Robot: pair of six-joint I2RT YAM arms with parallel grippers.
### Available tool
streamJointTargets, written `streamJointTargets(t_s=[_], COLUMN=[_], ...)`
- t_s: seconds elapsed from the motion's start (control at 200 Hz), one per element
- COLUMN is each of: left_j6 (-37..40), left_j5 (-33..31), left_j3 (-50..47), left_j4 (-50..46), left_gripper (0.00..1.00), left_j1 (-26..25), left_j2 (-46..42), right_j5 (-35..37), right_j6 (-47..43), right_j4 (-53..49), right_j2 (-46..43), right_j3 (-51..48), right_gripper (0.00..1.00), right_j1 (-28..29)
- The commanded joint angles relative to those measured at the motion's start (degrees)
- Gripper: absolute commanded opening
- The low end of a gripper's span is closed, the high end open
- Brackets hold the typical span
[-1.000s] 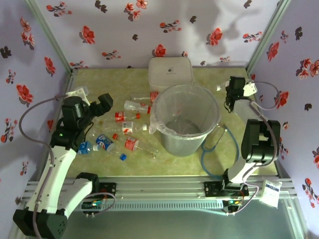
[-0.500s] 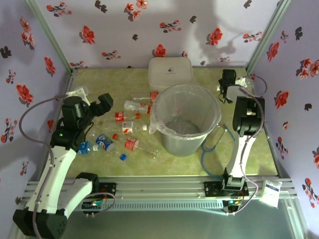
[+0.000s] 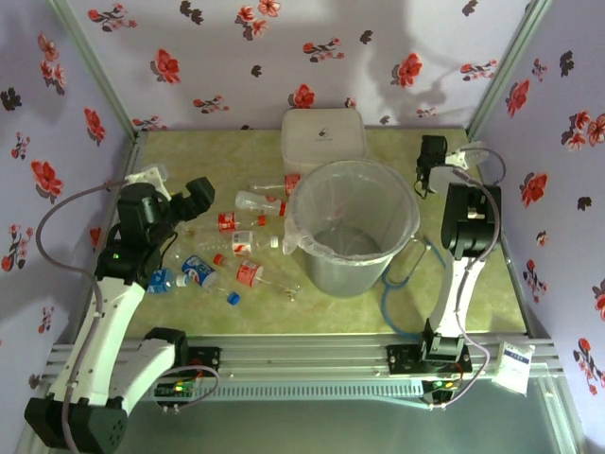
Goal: Put the plastic bottles in the bin
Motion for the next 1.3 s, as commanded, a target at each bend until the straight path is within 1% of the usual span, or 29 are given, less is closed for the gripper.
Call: streamJointTargets(t_s=[0.0, 0.24, 0.305, 0.33, 0.435, 0.53, 0.675, 0.71, 0.75, 0.77, 0.85, 0.88, 0.89, 0.97, 1.015, 1.21, 1.295], left_j6=[-0.5, -1.1, -1.4, -1.5, -2.1, -2.4, -2.3, -2.3, -2.1, -2.0, -1.8, -1.6, -1.7, -1.4, -1.3, -0.5, -0.4], left_j5=[0.9, 0.9, 0.9, 0.9, 1.0, 1.4, 1.2, 1.0, 1.0, 1.0, 1.0, 1.0, 1.0, 1.3, 1.3, 1.2, 1.3], left_j3=[0.0, -0.3, -0.6, -0.8, -0.7, -0.2, -0.8, -1.1, -1.4, -1.4, -1.3, -1.1, -1.1, -0.9, -0.9, -1.4, -1.5], left_j4=[1.7, 1.8, 2.2, 2.4, 2.8, 2.7, 2.5, 2.6, 2.7, 2.8, 3.1, 3.1, 3.1, 3.3, 3.3, 2.7, 2.7], left_gripper=[0.97, 0.97, 0.97, 0.97, 0.97, 0.97, 0.97, 0.97, 0.97, 0.97, 0.97, 0.97, 0.97, 0.97, 0.97, 0.97, 0.97], left_j1=[-0.4, -0.4, -0.4, -0.4, -0.5, -0.7, -0.7, -0.7, -0.8, -0.8, -0.7, -0.8, -0.8, -0.8, -0.8, -0.7, -0.8], left_j2=[0.3, -0.2, -0.1, -0.1, 0.4, 0.6, -0.7, -0.9, -1.0, -0.8, 0.2, 0.6, 0.7, 1.2, 1.2, 0.4, 0.5], right_j5=[0.4, -1.5, -1.5, -3.4, -4.2, -3.8, -4.4, -4.4, -4.9, -5.6, -5.9, -5.8, -5.8, -5.0, -4.7, -3.8, -3.8], right_j6=[-0.6, -3.8, -4.9, -5.3, -7.3, -9.2, -11.0, -11.6, -12.4, -12.9, -16.3, -17.1, -17.2, -17.2, -17.0, -15.2, -14.6], right_j4=[-0.8, 0.9, 1.0, 1.0, -0.2, -0.9, -3.0, -3.9, -5.2, -6.2, -10.9, -13.3, -14.3, -19.4, -20.4, -23.0, -23.2], right_j2=[-3.8, -12.7, -14.9, -15.7, -18.7, -20.7, -20.9, -20.5, -19.3, -18.6, -13.3, -11.1, -10.3, -4.6, -2.0, 6.6, 9.0], right_j3=[-4.7, -9.9, -10.9, -11.3, -12.6, -13.6, -13.3, -12.5, -11.0, -9.8, -3.3, -0.4, 0.7, 7.5, 10.1, 17.6, 19.2], right_gripper=[0.56, 0.51, 0.48, 0.46, 0.42, 0.39, 0.38, 0.41, 0.49, 0.54, 0.88, 0.97, 0.99, 0.99, 1.0, 0.99, 0.99], right_j1=[-0.7, -0.6, -0.6, -0.6, -0.6, -1.0, -2.6, -3.1, -3.5, -3.7, -3.9, -3.9, -3.8, -4.0, -4.1, -4.2, -4.2])
